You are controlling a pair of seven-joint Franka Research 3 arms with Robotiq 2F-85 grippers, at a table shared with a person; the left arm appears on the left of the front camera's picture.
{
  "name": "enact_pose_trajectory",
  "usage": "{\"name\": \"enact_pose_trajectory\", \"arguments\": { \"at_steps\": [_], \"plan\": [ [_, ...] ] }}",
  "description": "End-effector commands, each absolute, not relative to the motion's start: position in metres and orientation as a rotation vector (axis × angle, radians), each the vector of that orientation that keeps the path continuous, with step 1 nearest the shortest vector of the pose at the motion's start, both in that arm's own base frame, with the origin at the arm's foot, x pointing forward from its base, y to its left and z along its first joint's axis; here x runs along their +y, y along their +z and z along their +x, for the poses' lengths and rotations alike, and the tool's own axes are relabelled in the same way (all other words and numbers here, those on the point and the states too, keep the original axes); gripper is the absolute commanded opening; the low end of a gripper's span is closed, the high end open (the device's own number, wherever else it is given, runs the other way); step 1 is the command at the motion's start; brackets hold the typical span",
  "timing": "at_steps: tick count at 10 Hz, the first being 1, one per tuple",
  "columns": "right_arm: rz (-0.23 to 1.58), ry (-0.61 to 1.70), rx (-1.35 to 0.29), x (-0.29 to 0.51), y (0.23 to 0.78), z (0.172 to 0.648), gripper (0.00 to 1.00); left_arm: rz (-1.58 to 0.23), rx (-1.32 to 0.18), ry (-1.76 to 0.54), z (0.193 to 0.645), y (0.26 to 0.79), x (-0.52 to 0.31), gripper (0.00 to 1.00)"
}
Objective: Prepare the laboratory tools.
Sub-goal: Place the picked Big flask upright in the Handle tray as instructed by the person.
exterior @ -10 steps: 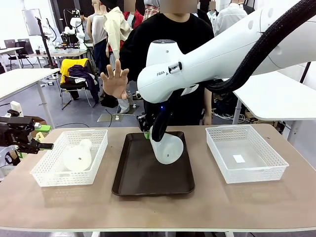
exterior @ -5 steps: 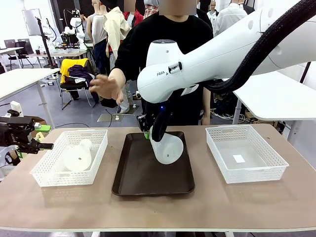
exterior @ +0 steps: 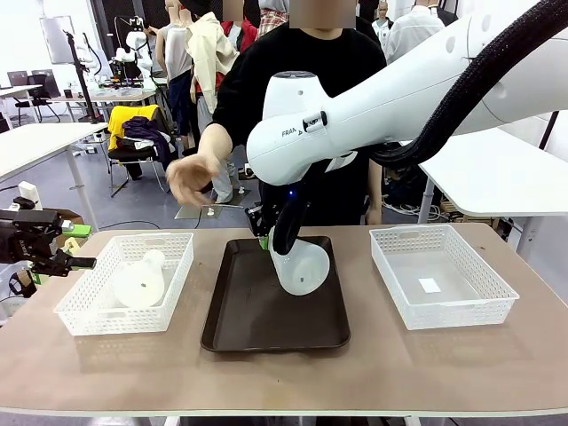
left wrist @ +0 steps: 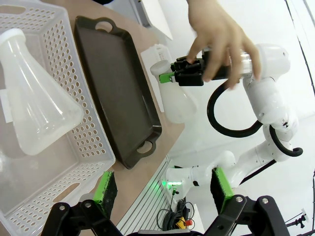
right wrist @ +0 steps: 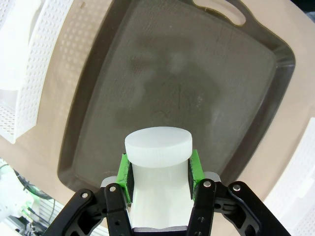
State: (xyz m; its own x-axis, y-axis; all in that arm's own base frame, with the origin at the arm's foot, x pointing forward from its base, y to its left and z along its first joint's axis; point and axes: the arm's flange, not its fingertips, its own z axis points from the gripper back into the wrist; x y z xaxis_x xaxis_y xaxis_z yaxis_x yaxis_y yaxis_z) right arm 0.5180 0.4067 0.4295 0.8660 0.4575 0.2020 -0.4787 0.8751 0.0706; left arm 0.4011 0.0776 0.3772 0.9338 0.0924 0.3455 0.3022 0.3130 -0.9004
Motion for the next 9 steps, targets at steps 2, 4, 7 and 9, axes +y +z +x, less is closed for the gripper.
{"name": "enact_pose_trajectory", "arguments": {
  "at_steps": [2, 4, 7, 9],
  "plan": [
    [0.119, 0.492, -0.182, 0.4061, 0.4297, 0.518, 0.0, -1.264, -0.373, -0.151, 0.4002, 0.3793, 0.0785, 1.0],
    [0.119, 0.492, -0.182, 0.4061, 0.4297, 0.518, 0.0, -1.264, -0.373, -0.151, 0.4002, 0.3793, 0.0785, 1.0],
    [0.119, 0.492, -0.182, 0.4061, 0.4297, 0.518, 0.0, -1.264, -0.373, -0.151, 0.4002, 0.3793, 0.0785, 1.0],
    [0.119, 0.492, -0.182, 0.4061, 0.4297, 0.518, 0.0, -1.264, -0.373, -0.151, 0.4002, 0.3793, 0.0785, 1.0]
  ]
}}
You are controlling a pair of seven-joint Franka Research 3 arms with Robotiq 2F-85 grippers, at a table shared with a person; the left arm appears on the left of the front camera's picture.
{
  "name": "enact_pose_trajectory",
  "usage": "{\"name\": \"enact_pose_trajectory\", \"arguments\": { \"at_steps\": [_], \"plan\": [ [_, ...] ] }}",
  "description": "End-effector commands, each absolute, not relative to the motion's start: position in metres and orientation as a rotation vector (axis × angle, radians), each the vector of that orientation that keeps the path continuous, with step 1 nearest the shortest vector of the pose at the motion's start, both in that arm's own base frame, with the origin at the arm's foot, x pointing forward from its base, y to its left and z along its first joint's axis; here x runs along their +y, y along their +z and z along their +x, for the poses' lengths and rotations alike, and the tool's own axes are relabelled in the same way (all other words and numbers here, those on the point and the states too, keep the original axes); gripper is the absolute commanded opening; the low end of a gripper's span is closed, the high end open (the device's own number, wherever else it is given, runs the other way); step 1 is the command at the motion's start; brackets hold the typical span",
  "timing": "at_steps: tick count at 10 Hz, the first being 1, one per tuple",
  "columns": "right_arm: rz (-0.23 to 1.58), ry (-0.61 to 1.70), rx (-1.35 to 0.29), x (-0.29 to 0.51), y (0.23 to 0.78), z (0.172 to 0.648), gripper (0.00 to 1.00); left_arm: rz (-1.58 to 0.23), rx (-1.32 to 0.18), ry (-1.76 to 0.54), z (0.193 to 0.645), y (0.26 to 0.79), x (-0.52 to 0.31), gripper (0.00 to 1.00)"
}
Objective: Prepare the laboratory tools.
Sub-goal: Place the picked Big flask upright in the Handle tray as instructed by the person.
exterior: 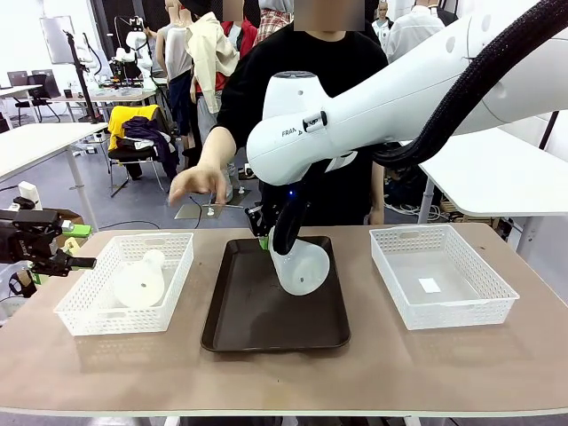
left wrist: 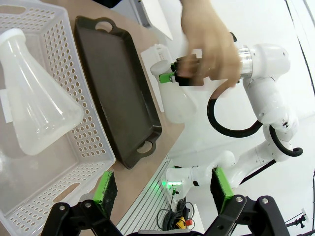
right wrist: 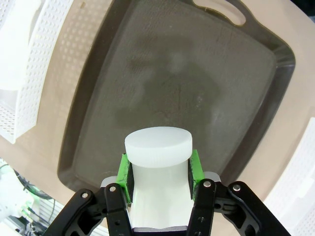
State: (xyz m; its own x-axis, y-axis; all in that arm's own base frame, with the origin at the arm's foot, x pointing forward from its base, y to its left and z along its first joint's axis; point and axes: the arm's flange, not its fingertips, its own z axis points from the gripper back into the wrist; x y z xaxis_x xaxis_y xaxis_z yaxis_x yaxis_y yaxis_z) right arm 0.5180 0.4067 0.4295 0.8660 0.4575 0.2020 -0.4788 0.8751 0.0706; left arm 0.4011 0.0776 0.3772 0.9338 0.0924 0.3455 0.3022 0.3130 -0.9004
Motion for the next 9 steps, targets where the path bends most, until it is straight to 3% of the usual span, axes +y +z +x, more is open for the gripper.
{"name": "enact_pose_trajectory", "arguments": {
  "at_steps": [1, 9],
  "plan": [
    [0.119, 0.492, -0.182, 0.406, 0.43, 0.518, 0.0, -1.264, -0.373, -0.151, 0.4, 0.379, 0.078, 1.0],
    [0.191, 0.586, -0.228, 0.391, 0.441, 0.513, 0.0, -1.264, -0.373, -0.151, 0.4, 0.379, 0.078, 1.0]
  ]
}}
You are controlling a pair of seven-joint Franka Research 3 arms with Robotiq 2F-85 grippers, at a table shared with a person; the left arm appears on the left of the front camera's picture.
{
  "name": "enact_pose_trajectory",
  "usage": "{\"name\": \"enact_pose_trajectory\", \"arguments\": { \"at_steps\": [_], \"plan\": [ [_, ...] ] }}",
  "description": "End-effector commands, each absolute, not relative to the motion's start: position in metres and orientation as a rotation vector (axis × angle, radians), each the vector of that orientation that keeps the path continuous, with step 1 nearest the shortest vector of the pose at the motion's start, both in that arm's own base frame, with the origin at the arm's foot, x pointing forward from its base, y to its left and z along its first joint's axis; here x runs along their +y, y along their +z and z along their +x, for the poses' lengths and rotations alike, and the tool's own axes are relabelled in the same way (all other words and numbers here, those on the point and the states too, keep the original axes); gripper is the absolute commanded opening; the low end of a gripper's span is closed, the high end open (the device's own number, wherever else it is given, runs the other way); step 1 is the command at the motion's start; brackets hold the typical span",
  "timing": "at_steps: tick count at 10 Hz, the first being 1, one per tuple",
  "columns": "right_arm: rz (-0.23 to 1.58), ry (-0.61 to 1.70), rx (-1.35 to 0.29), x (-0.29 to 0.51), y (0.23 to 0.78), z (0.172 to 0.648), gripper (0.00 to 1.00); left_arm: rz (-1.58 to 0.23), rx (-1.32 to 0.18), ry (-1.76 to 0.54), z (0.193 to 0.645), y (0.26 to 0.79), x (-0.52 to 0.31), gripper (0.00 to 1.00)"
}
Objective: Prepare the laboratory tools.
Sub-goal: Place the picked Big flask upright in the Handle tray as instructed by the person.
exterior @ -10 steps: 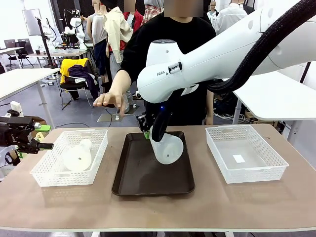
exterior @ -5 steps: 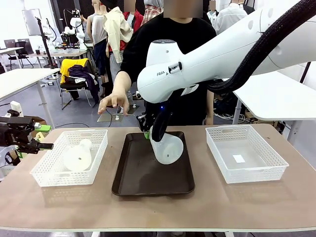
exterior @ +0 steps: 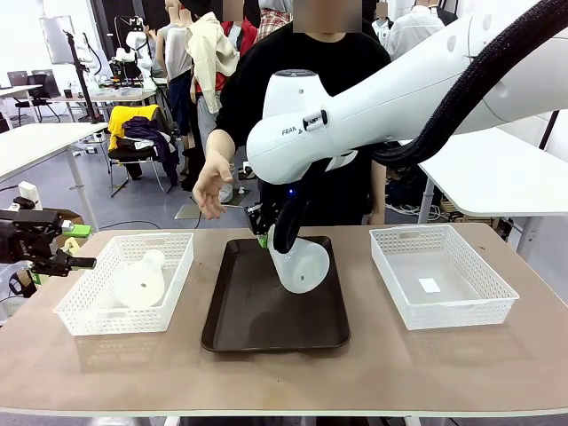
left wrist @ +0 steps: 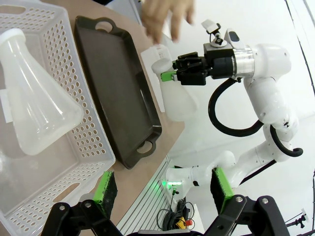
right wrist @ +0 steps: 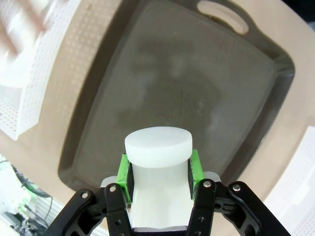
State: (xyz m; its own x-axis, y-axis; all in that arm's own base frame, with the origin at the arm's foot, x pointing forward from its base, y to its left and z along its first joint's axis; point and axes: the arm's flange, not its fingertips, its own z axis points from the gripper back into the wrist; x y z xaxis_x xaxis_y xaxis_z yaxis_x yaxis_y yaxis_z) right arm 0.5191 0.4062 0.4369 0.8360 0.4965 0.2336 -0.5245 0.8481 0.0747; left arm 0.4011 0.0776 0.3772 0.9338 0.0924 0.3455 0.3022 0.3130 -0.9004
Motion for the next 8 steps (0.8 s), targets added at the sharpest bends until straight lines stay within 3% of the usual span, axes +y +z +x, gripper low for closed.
{"name": "enact_pose_trajectory", "arguments": {
  "at_steps": [1, 8],
  "plan": [
    [0.224, 0.618, -0.256, 0.382, 0.446, 0.512, 0.0, -1.264, -0.373, -0.151, 0.4, 0.379, 0.078, 1.0],
    [0.632, 1.23, -0.608, 0.341, 0.448, 0.525, 0.0, -1.264, -0.373, -0.151, 0.4, 0.379, 0.078, 1.0]
  ]
}}
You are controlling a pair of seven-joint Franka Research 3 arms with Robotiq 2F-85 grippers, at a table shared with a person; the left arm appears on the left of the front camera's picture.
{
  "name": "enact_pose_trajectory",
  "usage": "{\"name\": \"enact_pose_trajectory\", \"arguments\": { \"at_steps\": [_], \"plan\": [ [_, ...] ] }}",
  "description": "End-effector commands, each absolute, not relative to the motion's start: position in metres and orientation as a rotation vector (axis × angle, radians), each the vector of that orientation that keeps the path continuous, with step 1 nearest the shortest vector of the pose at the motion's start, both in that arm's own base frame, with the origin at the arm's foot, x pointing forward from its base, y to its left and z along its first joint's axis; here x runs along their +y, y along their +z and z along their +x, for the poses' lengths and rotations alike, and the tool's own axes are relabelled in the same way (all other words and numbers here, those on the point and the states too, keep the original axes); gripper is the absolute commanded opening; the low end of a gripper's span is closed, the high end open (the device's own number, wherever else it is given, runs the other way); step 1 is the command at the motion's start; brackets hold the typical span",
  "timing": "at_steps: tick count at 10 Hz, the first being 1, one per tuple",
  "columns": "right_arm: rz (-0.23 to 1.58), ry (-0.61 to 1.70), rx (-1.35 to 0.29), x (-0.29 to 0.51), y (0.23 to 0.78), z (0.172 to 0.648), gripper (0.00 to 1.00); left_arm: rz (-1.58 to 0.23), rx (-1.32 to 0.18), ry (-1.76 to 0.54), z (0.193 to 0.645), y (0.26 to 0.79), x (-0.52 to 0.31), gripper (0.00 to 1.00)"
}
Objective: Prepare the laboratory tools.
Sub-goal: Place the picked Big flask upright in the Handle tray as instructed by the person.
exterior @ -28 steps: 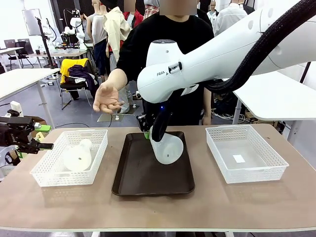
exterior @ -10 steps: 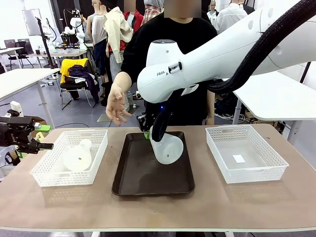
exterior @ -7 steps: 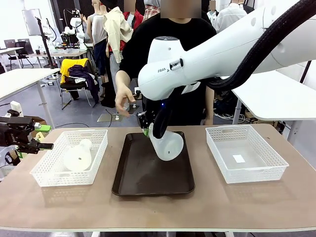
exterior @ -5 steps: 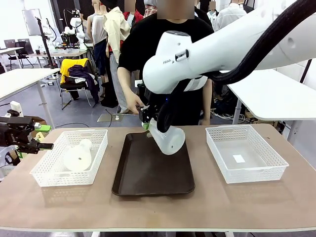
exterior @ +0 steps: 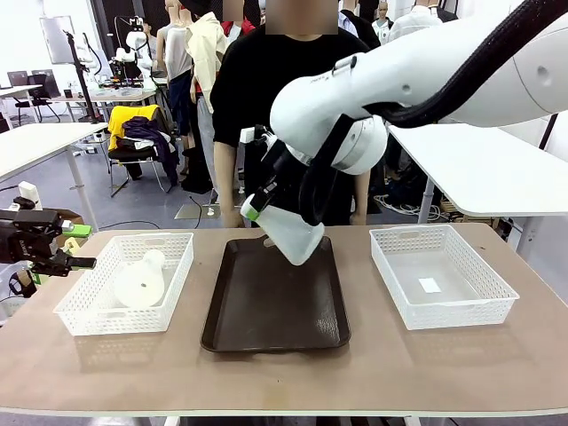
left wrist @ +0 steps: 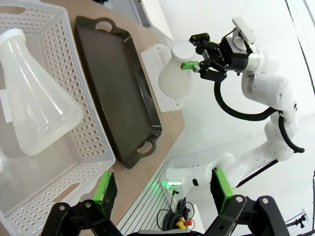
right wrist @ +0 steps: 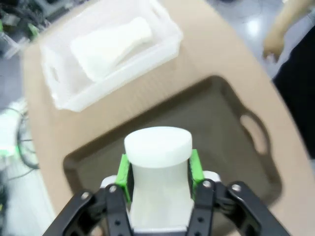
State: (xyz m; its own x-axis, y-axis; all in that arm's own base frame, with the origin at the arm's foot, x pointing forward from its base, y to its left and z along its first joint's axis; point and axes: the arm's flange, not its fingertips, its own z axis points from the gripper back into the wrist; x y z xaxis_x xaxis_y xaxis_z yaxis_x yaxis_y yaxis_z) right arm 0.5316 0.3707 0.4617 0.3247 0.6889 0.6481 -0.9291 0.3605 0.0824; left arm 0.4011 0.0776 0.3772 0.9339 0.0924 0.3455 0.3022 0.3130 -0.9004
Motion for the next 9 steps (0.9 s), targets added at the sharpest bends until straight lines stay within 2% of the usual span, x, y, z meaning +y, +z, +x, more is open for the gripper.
{"name": "enact_pose_trajectory", "arguments": {
  "at_steps": [1, 4, 9],
  "plan": [
    [0.715, 1.341, -0.678, 0.342, 0.445, 0.524, 0.0, -1.264, -0.373, -0.151, 0.4, 0.379, 0.078, 1.0],
    [0.872, 1.41, -0.85, 0.336, 0.436, 0.53, 0.0, -1.264, -0.373, -0.151, 0.4, 0.379, 0.078, 1.0],
    [0.858, 1.424, -0.885, 0.344, 0.442, 0.545, 0.0, -1.264, -0.373, -0.151, 0.4, 0.379, 0.078, 1.0]
  ]
}}
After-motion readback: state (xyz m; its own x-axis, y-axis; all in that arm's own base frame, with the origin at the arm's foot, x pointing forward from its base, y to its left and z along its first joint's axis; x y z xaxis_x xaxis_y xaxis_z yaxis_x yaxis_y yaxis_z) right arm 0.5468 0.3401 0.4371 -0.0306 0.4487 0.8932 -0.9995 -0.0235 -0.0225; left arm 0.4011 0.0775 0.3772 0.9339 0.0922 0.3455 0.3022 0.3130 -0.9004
